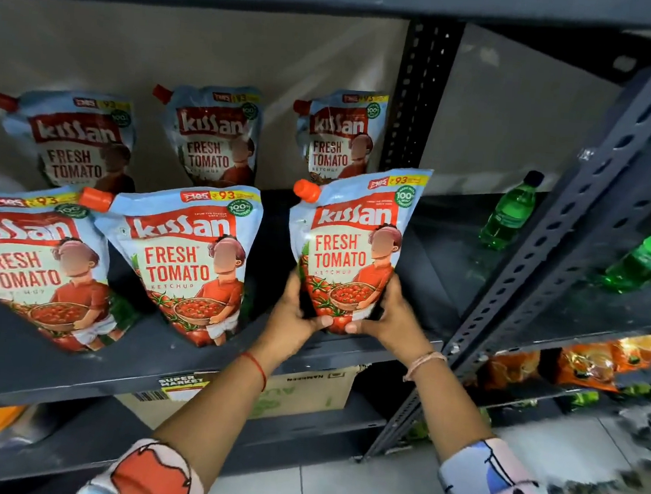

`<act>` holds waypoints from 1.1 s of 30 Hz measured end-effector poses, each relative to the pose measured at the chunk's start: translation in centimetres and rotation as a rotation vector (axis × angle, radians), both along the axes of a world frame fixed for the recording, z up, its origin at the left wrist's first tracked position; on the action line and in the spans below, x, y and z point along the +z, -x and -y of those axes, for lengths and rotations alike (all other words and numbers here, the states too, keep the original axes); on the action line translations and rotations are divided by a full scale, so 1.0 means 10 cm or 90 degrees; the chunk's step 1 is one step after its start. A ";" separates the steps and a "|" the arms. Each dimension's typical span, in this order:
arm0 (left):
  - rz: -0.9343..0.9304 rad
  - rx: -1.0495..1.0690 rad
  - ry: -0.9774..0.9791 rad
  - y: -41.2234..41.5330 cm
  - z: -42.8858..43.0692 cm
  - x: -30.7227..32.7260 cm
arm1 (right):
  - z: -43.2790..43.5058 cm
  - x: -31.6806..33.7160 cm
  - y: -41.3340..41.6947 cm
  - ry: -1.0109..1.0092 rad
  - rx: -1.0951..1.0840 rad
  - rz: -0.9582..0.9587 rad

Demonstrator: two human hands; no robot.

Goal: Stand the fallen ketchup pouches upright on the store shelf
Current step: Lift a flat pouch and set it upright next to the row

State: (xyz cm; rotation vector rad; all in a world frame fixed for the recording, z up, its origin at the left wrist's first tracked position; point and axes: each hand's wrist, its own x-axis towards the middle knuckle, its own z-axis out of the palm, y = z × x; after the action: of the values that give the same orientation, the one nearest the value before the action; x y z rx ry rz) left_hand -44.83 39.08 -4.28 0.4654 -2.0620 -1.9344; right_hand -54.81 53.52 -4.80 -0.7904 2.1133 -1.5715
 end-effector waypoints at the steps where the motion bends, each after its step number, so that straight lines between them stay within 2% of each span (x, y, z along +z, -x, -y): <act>1: 0.001 -0.002 0.002 0.06 -0.07 0.02 | -0.06 0.01 0.05 0.001 -0.009 0.002; 10: 0.011 -0.023 0.006 0.33 -0.32 0.13 | -0.31 0.03 0.27 -0.018 0.006 0.060; 12: -0.046 0.032 -0.037 0.35 -0.30 0.34 | -0.30 0.03 0.27 -0.027 0.007 0.068; 14: -0.156 0.099 -0.094 0.43 -0.24 0.66 | -0.30 0.02 0.29 -0.030 0.012 0.075; 17: -0.262 0.079 -0.098 0.56 -0.13 1.08 | -0.30 0.03 0.29 -0.042 0.018 0.079; 19: -0.268 0.069 -0.115 0.60 -0.11 1.19 | -0.30 0.02 0.29 -0.054 0.017 0.082; 23: -0.237 0.068 -0.246 0.63 -0.11 1.19 | -0.30 0.03 0.30 -0.083 0.017 0.074; 26: -0.219 0.047 -0.272 0.60 -0.09 1.20 | -0.30 0.04 0.32 -0.102 0.025 0.068; 29: -0.223 0.048 -0.237 0.54 -0.07 1.22 | -0.29 0.09 0.26 -0.113 0.013 0.056; 33: -0.174 0.069 -0.069 0.18 -0.11 1.01 | -0.35 0.16 0.03 -0.075 -0.017 0.004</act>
State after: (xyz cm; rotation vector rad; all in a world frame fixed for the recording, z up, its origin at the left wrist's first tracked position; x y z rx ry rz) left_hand -46.66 40.14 5.86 0.3082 -1.7346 -1.9329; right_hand -55.11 57.01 -3.25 -0.7189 2.1976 -1.4460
